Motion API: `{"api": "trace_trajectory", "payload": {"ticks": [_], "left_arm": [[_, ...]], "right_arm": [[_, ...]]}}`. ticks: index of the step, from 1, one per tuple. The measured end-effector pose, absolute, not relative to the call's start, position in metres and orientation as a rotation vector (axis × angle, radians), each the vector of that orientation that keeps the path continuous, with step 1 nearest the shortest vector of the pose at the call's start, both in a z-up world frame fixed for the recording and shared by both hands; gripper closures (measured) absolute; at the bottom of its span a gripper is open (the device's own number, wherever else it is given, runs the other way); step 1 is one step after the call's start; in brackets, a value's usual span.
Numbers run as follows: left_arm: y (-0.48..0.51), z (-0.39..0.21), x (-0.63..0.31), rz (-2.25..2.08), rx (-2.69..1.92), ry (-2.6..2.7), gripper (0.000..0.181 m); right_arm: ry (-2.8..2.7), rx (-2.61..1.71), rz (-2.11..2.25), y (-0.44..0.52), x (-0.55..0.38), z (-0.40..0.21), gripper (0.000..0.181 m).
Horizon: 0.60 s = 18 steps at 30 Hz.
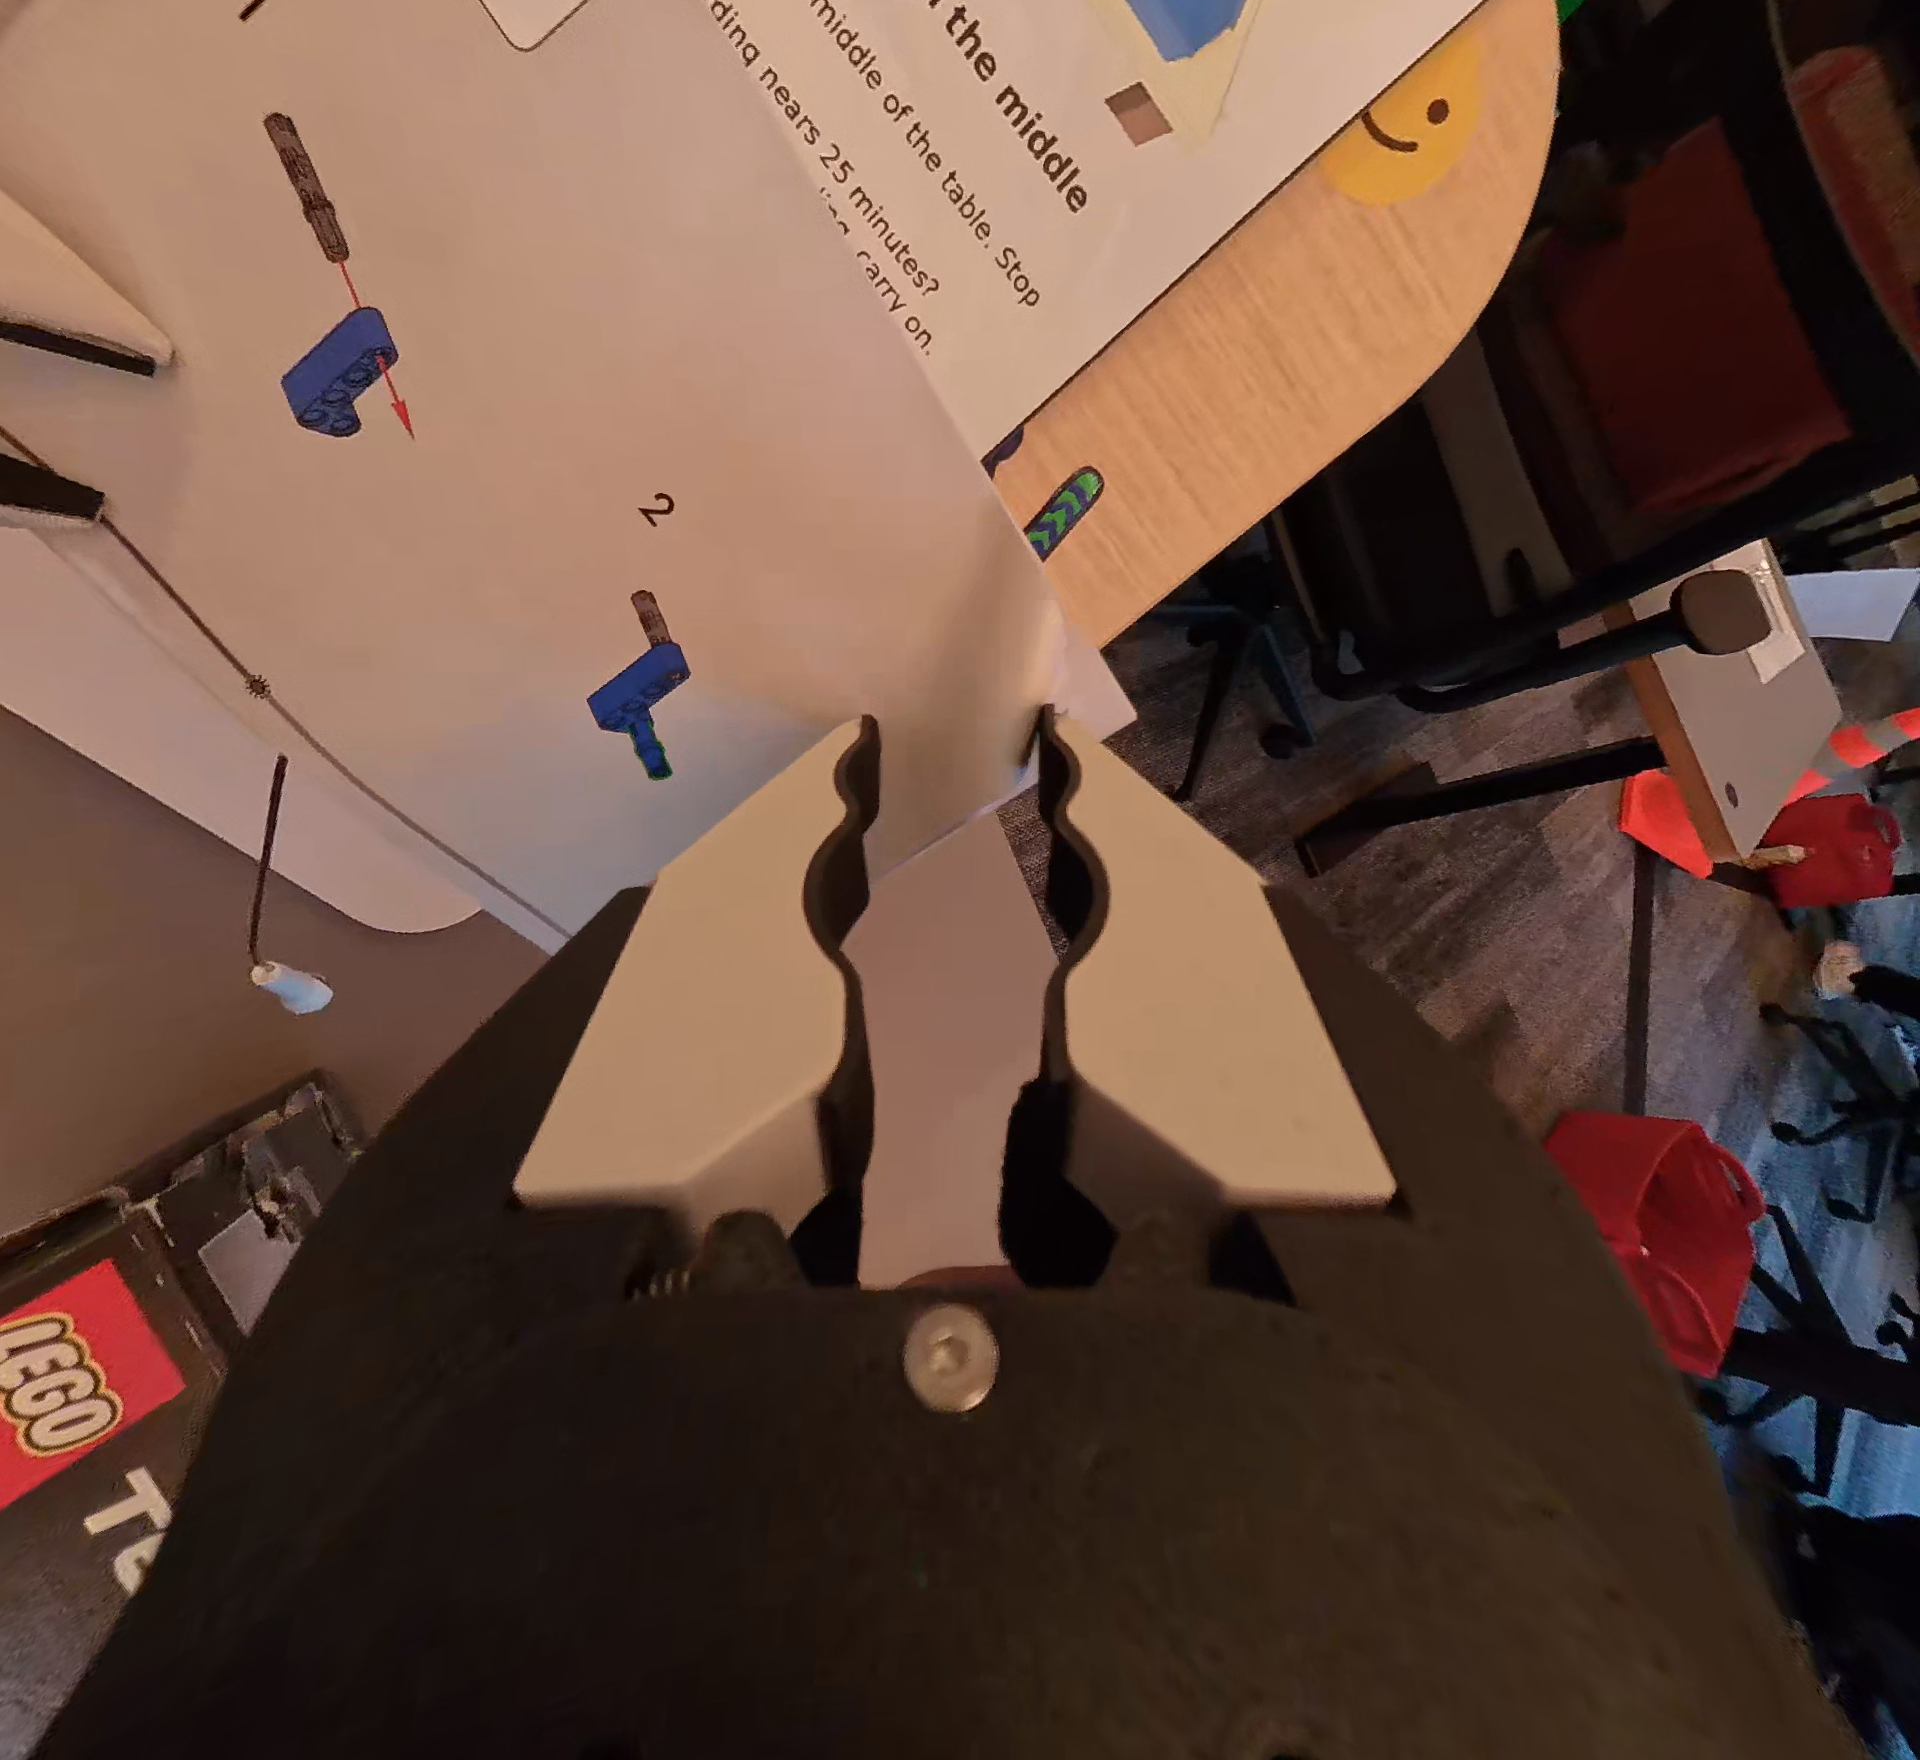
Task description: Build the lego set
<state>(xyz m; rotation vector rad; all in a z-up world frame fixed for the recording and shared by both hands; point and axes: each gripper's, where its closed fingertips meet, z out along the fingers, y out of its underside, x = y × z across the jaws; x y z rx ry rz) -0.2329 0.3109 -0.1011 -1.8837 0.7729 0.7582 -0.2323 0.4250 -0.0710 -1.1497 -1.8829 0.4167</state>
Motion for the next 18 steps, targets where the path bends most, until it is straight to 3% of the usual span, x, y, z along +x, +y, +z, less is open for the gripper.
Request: {"api": "trace_trajectory", "payload": {"ticks": [10, 18], "left_arm": [[0.311, -0.102, -0.23, 0.757, -1.869, 0.776, 0.159], [0.309, -0.098, -0.229, 0.735, -1.858, 0.754, 0.158]], "right_arm": [[-1.879, -1.06, 0.408, 0.414, -0.218, -0.054, 0.176], [-2.002, -1.124, 0.957, 0.35, -0.196, -0.026, 0.18]]}}
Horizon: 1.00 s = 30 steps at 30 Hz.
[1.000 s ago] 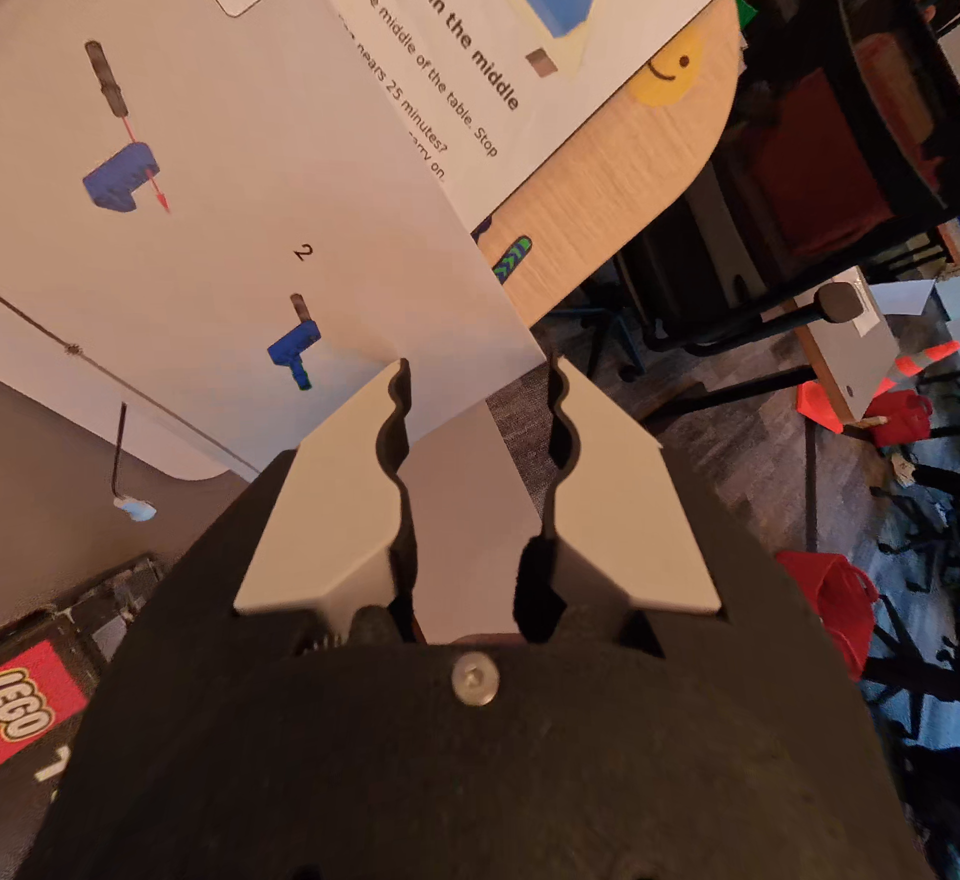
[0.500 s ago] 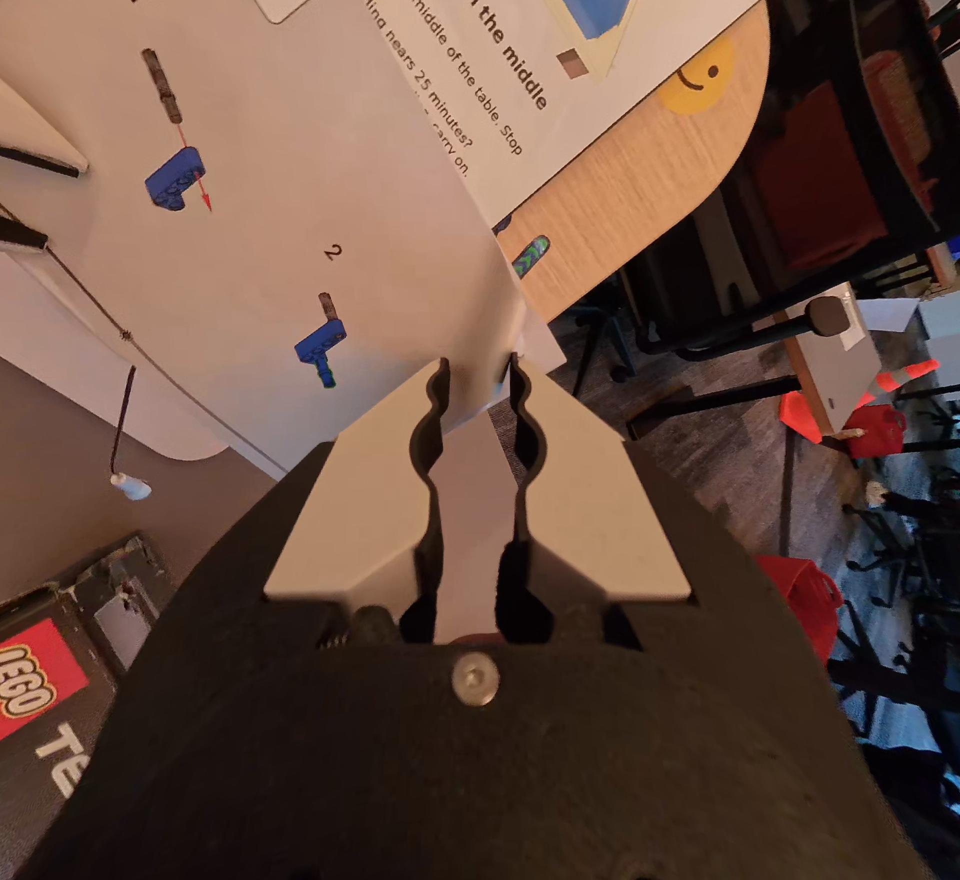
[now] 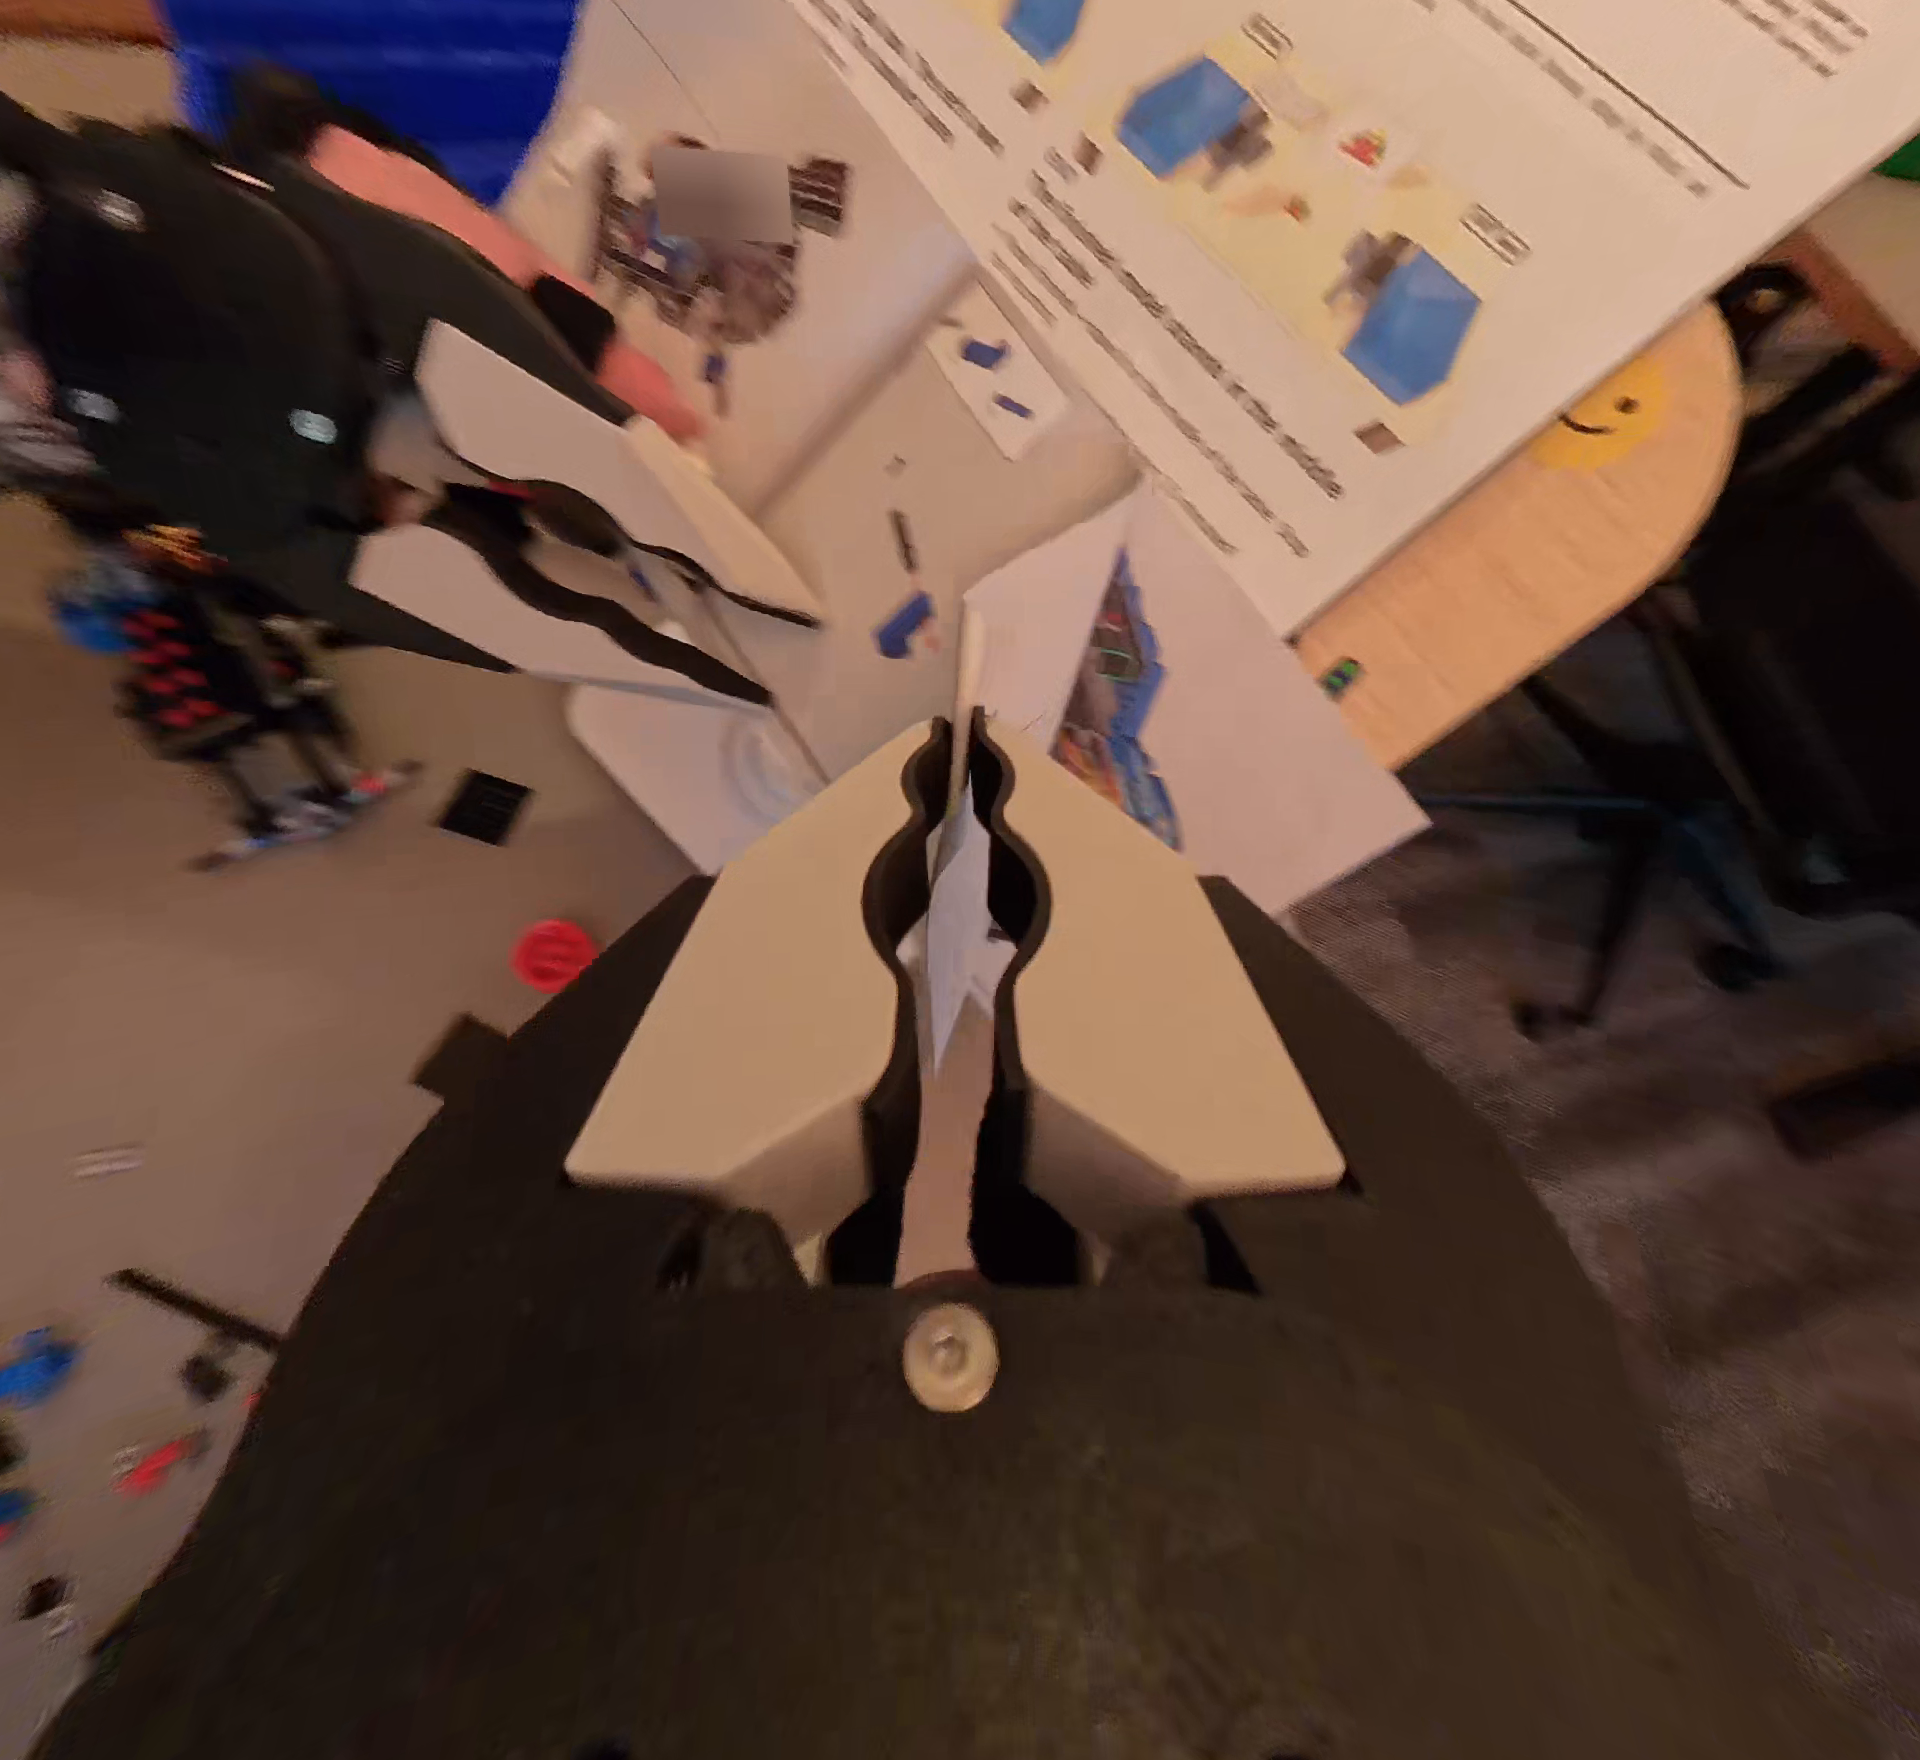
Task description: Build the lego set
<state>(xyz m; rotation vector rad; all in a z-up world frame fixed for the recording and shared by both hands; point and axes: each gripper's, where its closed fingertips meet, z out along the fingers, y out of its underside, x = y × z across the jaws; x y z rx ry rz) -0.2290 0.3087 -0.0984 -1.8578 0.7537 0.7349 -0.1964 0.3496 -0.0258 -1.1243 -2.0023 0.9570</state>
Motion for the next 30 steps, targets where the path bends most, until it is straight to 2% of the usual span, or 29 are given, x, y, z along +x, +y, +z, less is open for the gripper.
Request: {"api": "trace_trajectory", "payload": {"ticks": [5, 12, 16, 30], "left_arm": [[0.304, -0.089, -0.223, 0.636, -1.828, 0.703, 0.153], [0.285, -0.049, -0.196, 0.238, -1.661, 0.547, 0.15], [0.278, -0.036, -0.187, 0.027, -1.6, 0.466, 0.145], [0.265, -0.021, -0.189, -0.244, -1.469, 0.356, 0.143]], "right_arm": [[-2.025, -1.101, 1.1, 0.319, -0.195, -0.022, 0.179], [-2.004, -1.022, 1.289, 0.276, -0.2, -0.014, 0.175], [-1.991, -1.007, 1.355, 0.259, -0.204, -0.013, 0.163], [-1.902, -1.021, 1.576, 0.244, -0.205, -0.008, 0.154]]}}
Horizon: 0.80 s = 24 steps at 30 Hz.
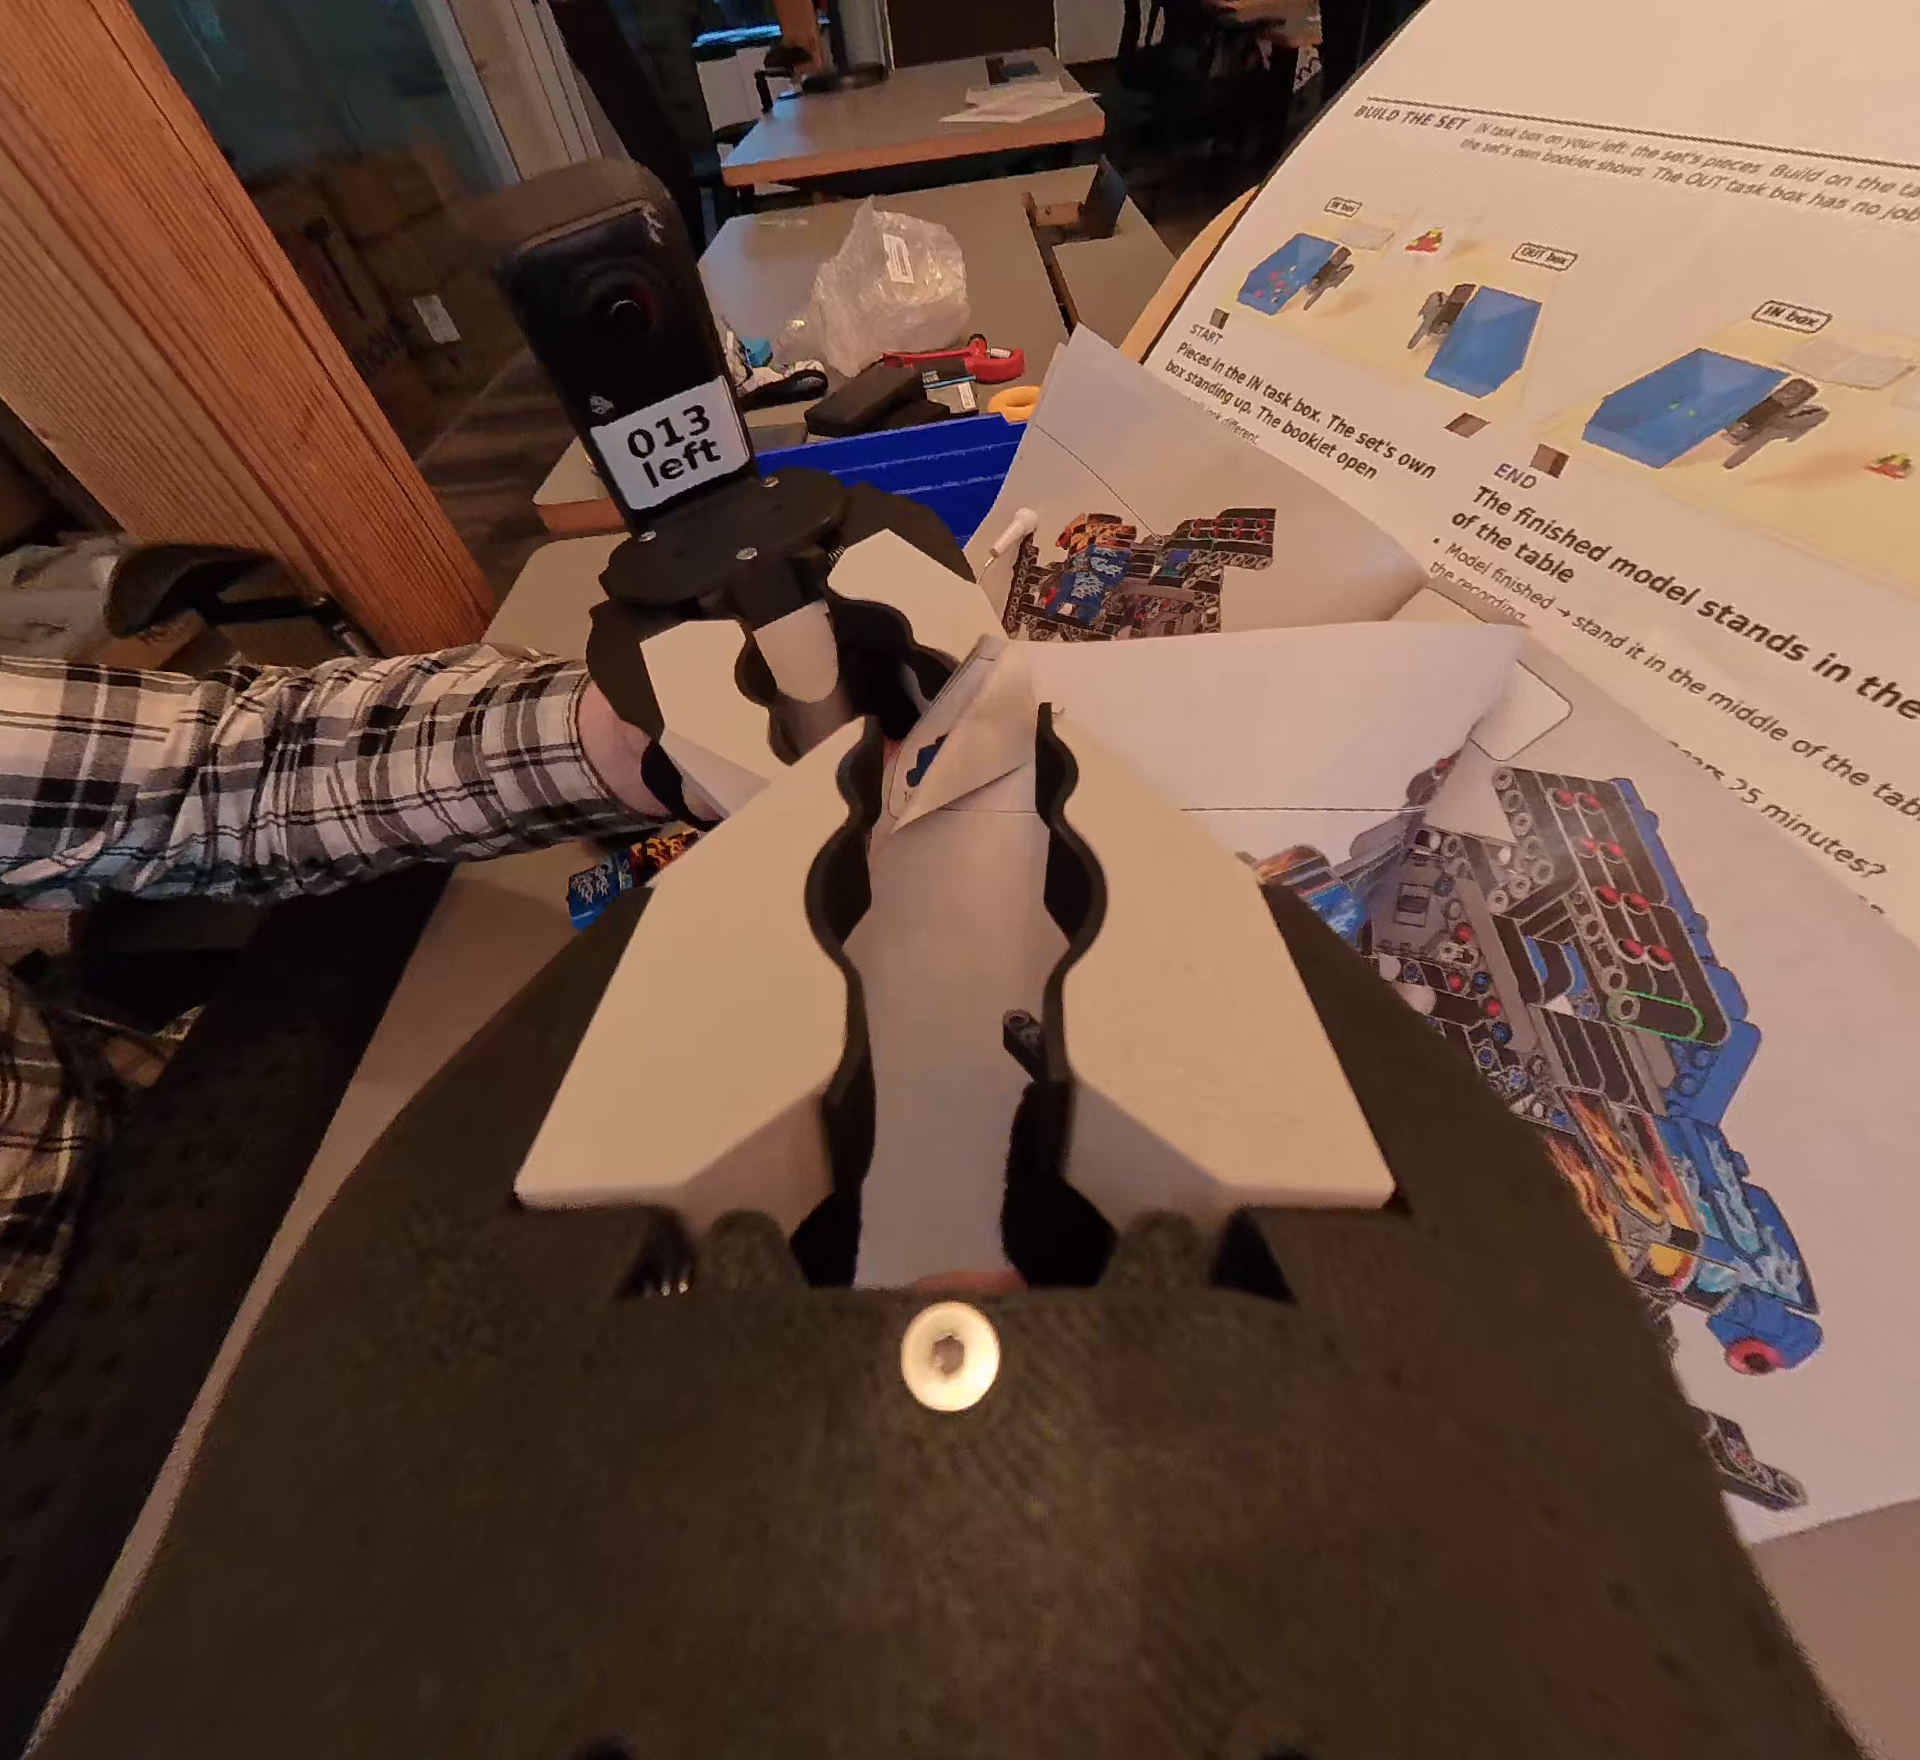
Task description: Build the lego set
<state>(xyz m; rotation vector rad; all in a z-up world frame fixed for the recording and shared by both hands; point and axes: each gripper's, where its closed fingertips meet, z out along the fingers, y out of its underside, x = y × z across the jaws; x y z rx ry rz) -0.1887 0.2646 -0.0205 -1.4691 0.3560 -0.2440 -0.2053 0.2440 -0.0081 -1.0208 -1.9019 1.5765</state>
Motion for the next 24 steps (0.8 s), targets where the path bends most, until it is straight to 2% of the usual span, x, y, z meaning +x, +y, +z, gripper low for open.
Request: {"api": "trace_trajectory", "payload": {"ticks": [5, 9, 17, 24], "left_arm": [[0.259, -0.018, -0.185, -0.315, -1.436, 0.375, 0.135], [0.257, -0.013, -0.185, -0.357, -1.412, 0.373, 0.137], [0.25, -0.011, -0.186, -0.48, -1.363, 0.365, 0.14], [0.246, -0.009, -0.186, -0.513, -1.344, 0.372, 0.142]], "right_arm": [[-1.883, -1.014, 1.626, 0.242, -0.203, -0.005, 0.157], [-1.866, -1.003, 1.704, 0.24, -0.2, -0.001, 0.161], [-1.875, -0.966, 1.746, 0.232, -0.197, 0.0, 0.153], [-1.868, -0.964, 1.737, 0.231, -0.2, 0.0, 0.17]]}}
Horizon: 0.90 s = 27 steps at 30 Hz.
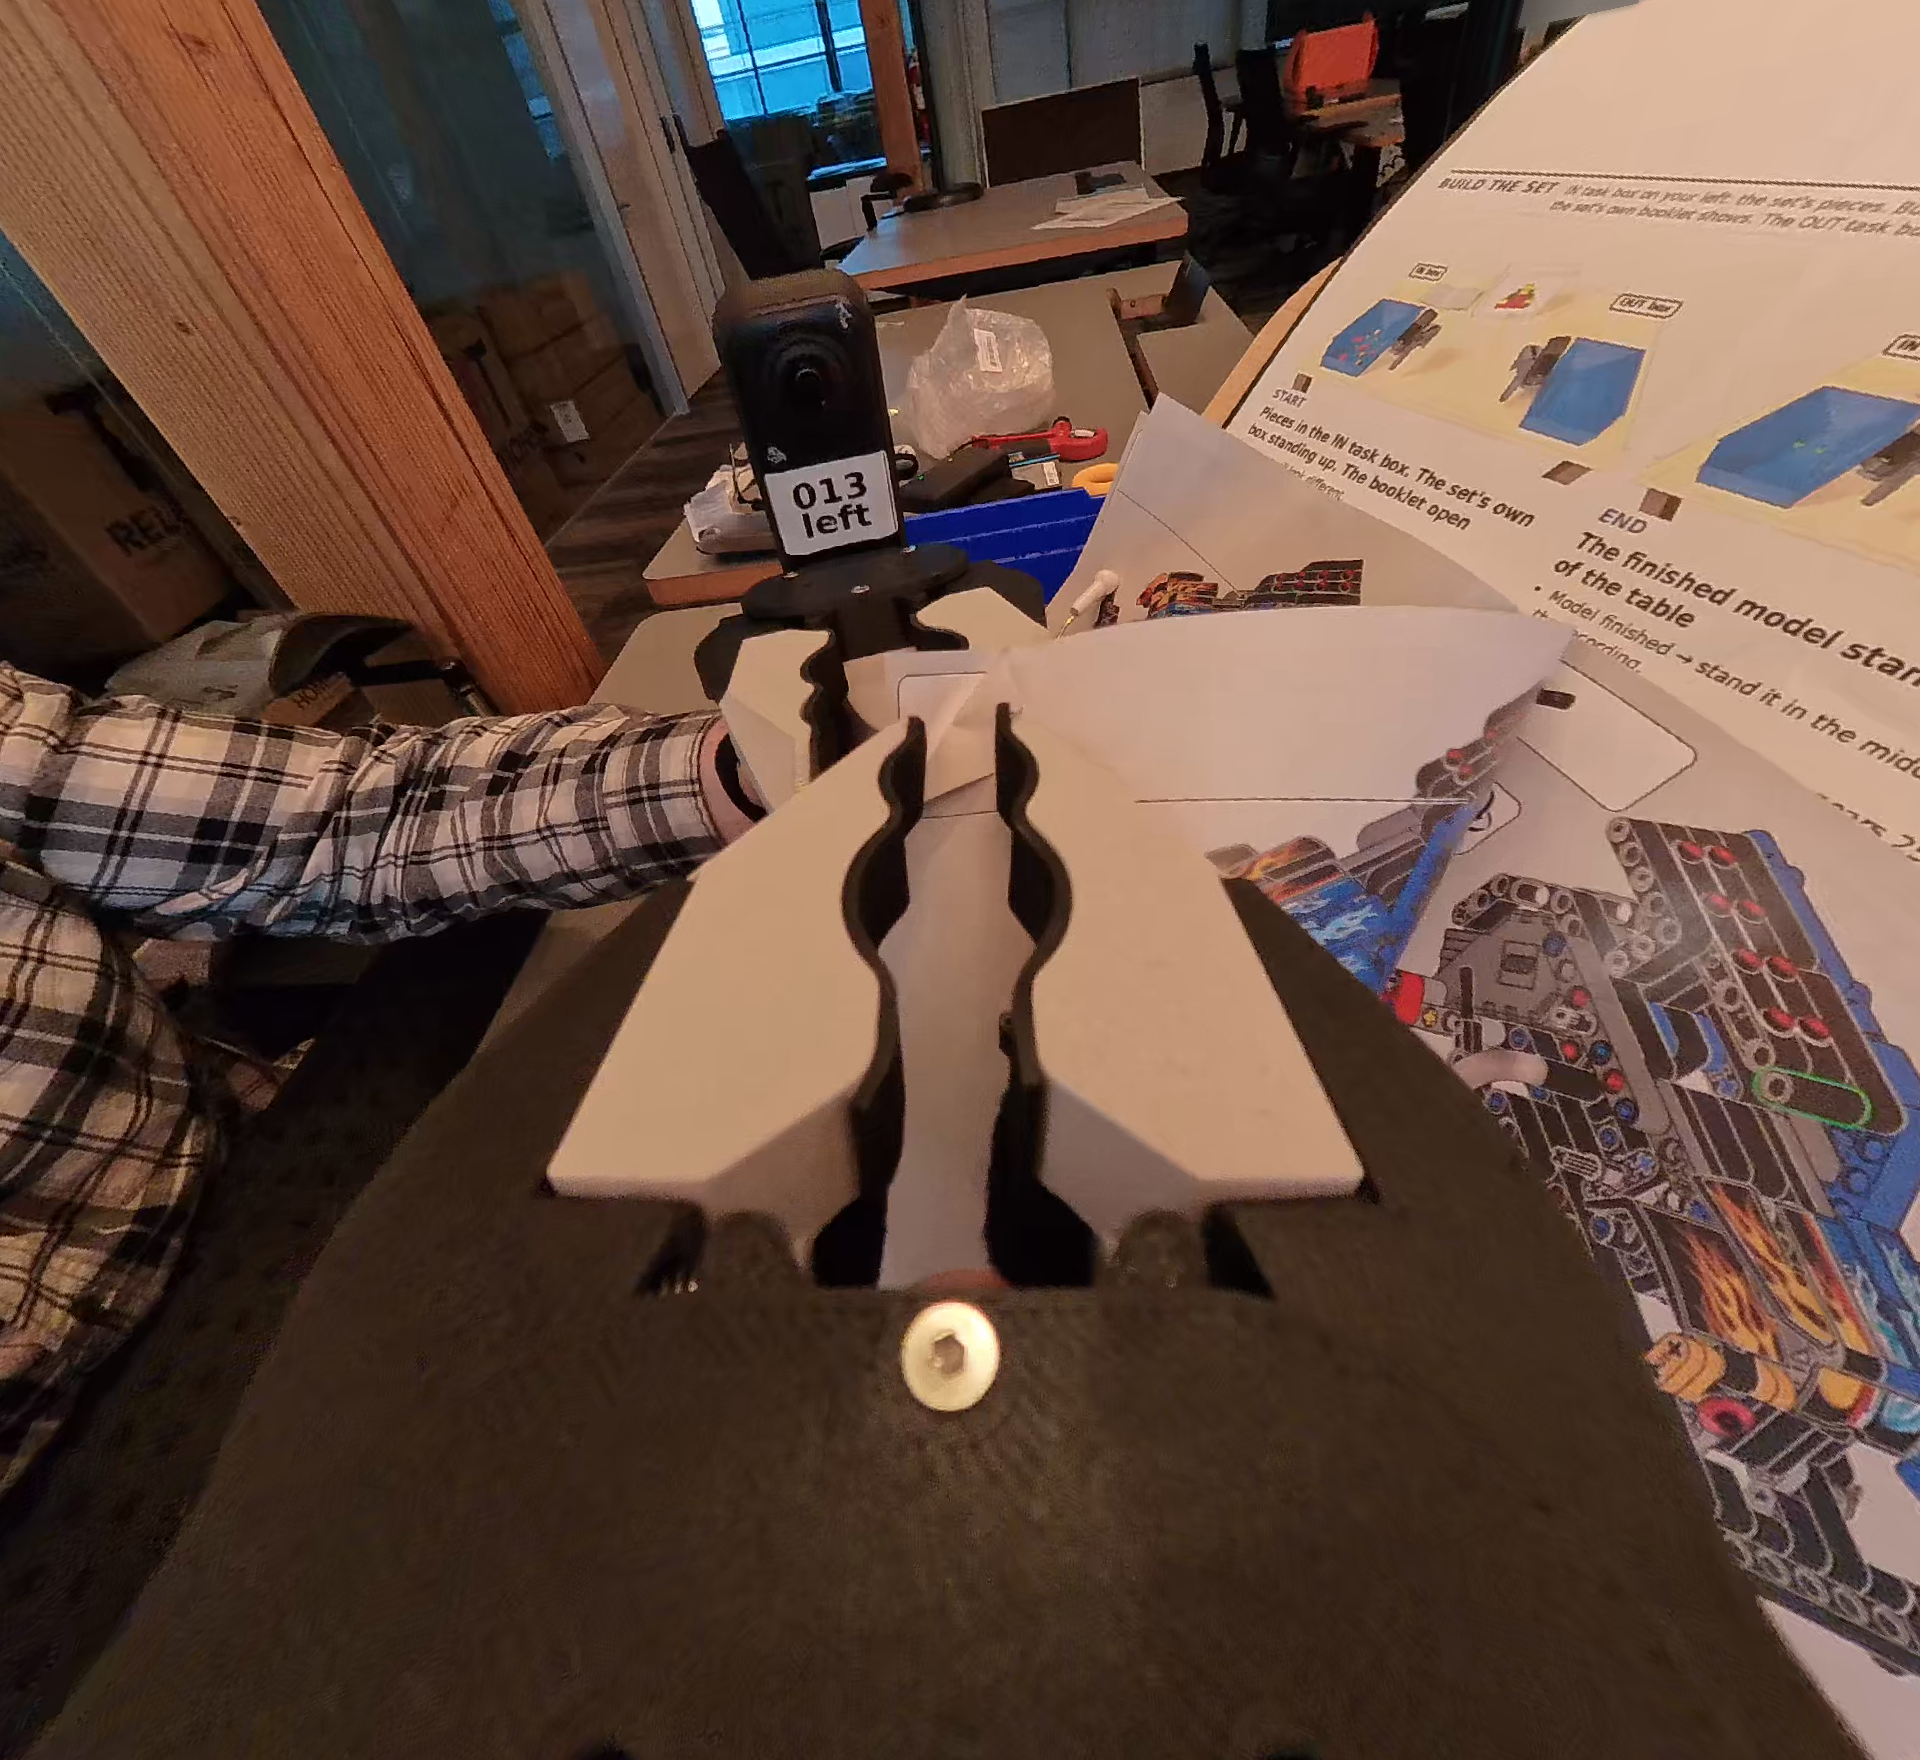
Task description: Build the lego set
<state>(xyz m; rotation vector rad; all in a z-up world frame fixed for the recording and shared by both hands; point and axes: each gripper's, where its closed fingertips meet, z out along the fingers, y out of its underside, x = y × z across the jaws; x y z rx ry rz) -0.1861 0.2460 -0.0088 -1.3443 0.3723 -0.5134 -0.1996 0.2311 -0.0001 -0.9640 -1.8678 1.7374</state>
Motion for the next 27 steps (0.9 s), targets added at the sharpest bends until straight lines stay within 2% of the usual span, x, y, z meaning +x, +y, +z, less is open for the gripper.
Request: {"api": "trace_trajectory", "payload": {"ticks": [6, 12, 16, 21, 27], "left_arm": [[0.245, -0.009, -0.189, -0.526, -1.34, 0.354, 0.151], [0.244, -0.007, -0.191, -0.537, -1.339, 0.343, 0.16], [0.242, -0.008, -0.186, -0.552, -1.345, 0.378, 0.149], [0.239, -0.007, -0.181, -0.591, -1.345, 0.408, 0.135], [0.236, -0.003, -0.175, -0.623, -1.343, 0.417, 0.116]], "right_arm": [[-1.893, -0.957, 1.656, 0.229, -0.201, -0.007, 0.181], [-1.876, -0.948, 1.625, 0.229, -0.2, -0.005, 0.181], [-1.869, -0.936, 1.596, 0.229, -0.199, -0.006, 0.18], [-1.874, -0.882, 1.519, 0.228, -0.196, -0.006, 0.169], [-1.822, -0.783, 1.235, 0.235, -0.203, -0.007, 0.165]]}}
